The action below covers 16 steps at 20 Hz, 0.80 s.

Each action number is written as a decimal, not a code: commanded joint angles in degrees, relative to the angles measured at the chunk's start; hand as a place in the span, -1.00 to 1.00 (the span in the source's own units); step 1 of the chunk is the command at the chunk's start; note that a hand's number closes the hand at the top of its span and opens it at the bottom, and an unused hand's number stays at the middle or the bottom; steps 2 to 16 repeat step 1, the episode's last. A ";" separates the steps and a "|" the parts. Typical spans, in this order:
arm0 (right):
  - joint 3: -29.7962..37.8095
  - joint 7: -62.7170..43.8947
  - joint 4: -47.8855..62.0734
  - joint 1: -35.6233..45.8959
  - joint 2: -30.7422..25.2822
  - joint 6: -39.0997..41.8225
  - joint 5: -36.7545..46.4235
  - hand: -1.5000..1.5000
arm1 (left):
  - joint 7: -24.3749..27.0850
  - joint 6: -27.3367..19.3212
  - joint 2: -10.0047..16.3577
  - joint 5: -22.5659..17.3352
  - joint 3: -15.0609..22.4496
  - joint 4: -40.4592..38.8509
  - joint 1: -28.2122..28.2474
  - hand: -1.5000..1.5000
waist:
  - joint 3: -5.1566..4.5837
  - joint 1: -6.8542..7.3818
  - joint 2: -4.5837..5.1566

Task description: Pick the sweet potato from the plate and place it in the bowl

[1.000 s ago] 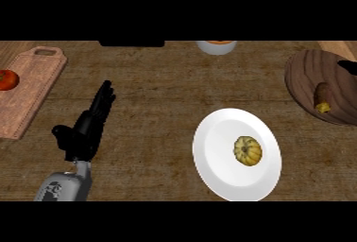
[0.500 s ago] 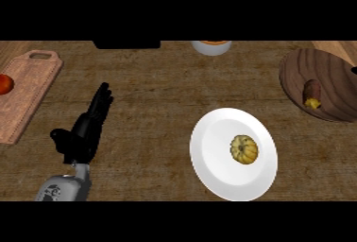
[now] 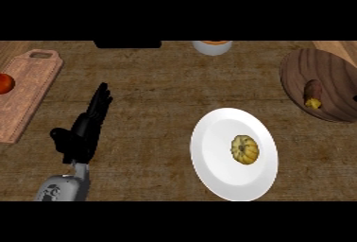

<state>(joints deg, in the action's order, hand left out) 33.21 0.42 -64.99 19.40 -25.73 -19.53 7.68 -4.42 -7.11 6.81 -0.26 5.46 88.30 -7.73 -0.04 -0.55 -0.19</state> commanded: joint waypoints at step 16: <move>-1.33 -2.28 -10.45 -9.28 3.51 0.51 -0.95 -1.00 | -2.16 0.92 0.24 0.90 1.57 5.82 3.14 0.00 | 0.02 0.21 -0.03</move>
